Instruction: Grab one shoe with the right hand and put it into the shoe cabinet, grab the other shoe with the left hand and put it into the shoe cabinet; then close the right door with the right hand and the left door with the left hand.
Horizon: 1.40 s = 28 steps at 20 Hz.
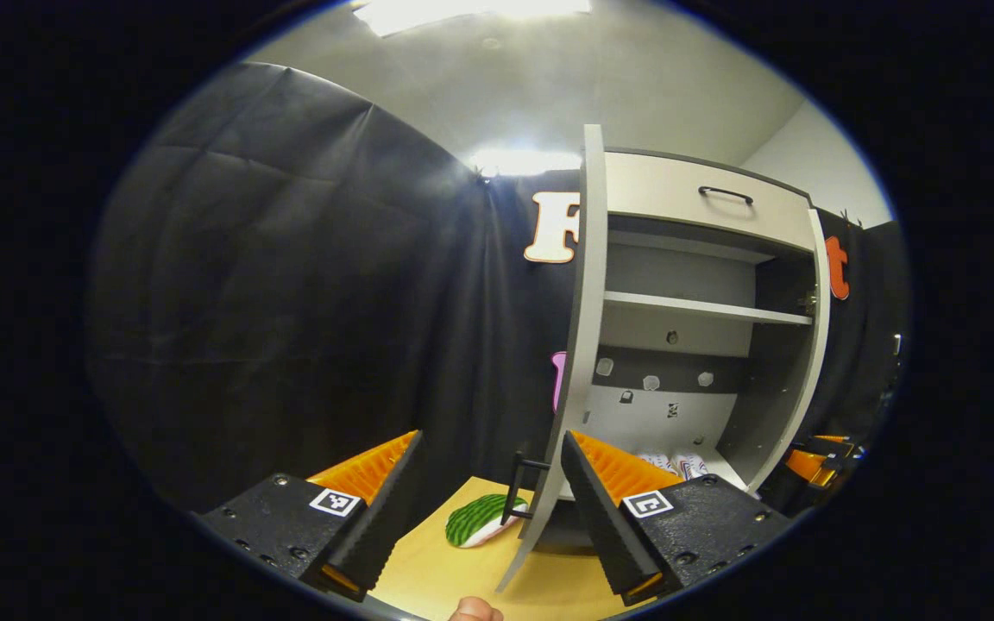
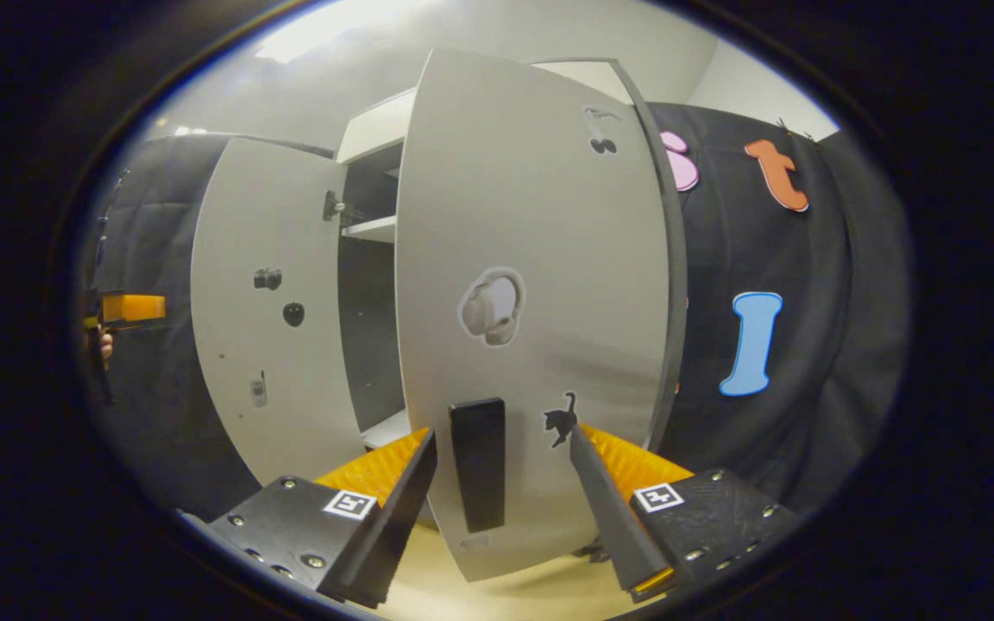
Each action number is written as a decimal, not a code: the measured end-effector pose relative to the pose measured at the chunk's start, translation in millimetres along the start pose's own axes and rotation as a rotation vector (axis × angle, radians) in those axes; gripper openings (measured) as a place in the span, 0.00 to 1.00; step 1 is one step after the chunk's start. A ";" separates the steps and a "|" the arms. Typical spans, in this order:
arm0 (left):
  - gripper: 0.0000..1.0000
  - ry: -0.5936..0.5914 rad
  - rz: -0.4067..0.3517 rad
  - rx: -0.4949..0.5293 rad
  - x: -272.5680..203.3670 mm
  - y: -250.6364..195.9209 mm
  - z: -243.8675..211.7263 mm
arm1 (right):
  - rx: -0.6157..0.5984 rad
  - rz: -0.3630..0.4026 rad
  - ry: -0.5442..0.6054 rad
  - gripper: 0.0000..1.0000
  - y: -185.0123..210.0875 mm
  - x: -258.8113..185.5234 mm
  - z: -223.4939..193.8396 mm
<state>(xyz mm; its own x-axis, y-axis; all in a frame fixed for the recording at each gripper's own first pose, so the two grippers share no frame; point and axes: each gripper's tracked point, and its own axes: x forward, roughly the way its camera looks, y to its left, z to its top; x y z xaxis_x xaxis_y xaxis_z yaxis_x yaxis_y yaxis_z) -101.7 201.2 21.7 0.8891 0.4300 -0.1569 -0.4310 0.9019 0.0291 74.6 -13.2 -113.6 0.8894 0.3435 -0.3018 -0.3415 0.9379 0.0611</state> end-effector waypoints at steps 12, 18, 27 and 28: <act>0.95 0.065 -0.080 0.000 5.6 1.2 -13.9 | 0.008 -0.049 -0.002 0.87 21.1 8.5 3.5; 0.90 0.082 -0.198 -0.012 10.4 -18.4 -17.6 | 0.031 -0.103 -0.019 0.87 29.5 8.6 5.0; 0.94 0.097 -0.306 -0.021 11.2 -34.6 -18.3 | 0.085 -0.146 -0.062 0.87 41.2 5.8 9.2; 0.94 0.102 -0.321 -0.025 9.6 -36.9 -17.9 | 0.091 -0.146 -0.066 0.87 42.7 6.1 9.6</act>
<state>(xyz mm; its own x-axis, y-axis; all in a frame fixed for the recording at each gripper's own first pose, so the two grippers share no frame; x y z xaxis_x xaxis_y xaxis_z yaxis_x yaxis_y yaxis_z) -79.9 171.3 1.4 0.9608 0.1167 -0.2516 -0.1363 0.9887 -0.0620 68.3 29.4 -103.7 0.9466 0.2027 -0.2506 -0.1807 0.9776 0.1079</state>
